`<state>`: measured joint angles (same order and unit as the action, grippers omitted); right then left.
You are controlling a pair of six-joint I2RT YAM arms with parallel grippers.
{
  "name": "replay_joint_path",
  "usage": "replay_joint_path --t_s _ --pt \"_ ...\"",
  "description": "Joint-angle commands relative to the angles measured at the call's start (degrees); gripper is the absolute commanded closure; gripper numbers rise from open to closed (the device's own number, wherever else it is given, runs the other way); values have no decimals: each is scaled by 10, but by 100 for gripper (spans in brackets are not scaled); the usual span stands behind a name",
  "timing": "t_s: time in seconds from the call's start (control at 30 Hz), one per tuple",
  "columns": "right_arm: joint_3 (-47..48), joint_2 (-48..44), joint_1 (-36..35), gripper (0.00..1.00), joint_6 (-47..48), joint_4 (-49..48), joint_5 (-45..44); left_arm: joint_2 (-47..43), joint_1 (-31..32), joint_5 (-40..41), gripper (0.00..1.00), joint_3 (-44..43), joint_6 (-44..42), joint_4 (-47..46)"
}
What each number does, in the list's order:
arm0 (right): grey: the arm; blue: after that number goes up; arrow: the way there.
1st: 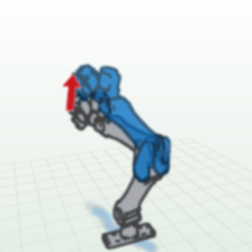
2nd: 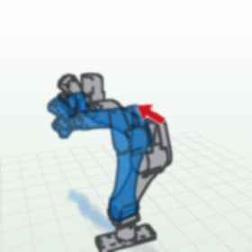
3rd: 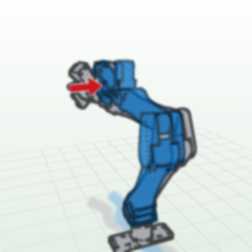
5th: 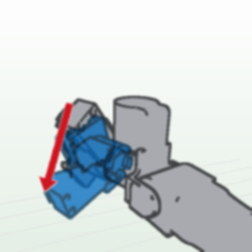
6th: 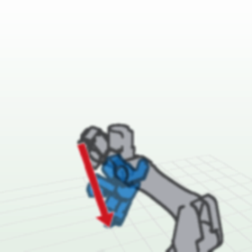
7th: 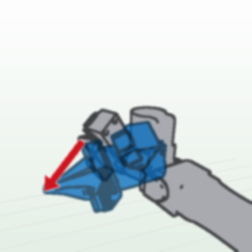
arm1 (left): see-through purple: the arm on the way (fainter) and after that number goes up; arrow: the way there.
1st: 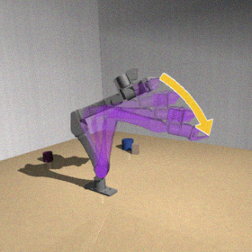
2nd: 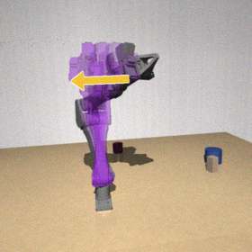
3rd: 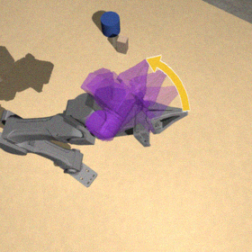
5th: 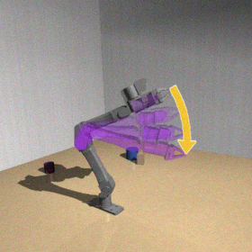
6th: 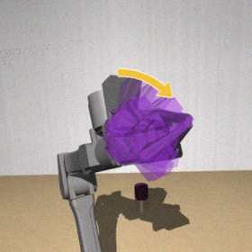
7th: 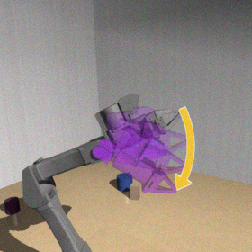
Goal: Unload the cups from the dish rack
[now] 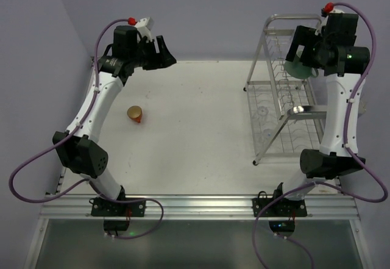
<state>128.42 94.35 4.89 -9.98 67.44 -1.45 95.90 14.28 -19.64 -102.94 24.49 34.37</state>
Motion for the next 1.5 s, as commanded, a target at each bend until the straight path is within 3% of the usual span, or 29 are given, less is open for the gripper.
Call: replay_joint_path --t_s 0.0,0.57,0.83,1.13,1.47 --pt "10 -7 -3 1 21 15 -27 6 1 -29 29 -2 3 -28" --pt "-31 -12 -5 2 22 17 -29 10 3 -42 28 9 5 -40" --pt "-36 -18 -7 24 17 18 -34 10 3 -45 28 12 6 -41" --pt "-33 -15 -8 60 13 22 -43 7 4 -49 28 15 7 -41" --pt "-42 -14 -8 72 -16 38 -82 9 9 -54 28 23 12 -49"
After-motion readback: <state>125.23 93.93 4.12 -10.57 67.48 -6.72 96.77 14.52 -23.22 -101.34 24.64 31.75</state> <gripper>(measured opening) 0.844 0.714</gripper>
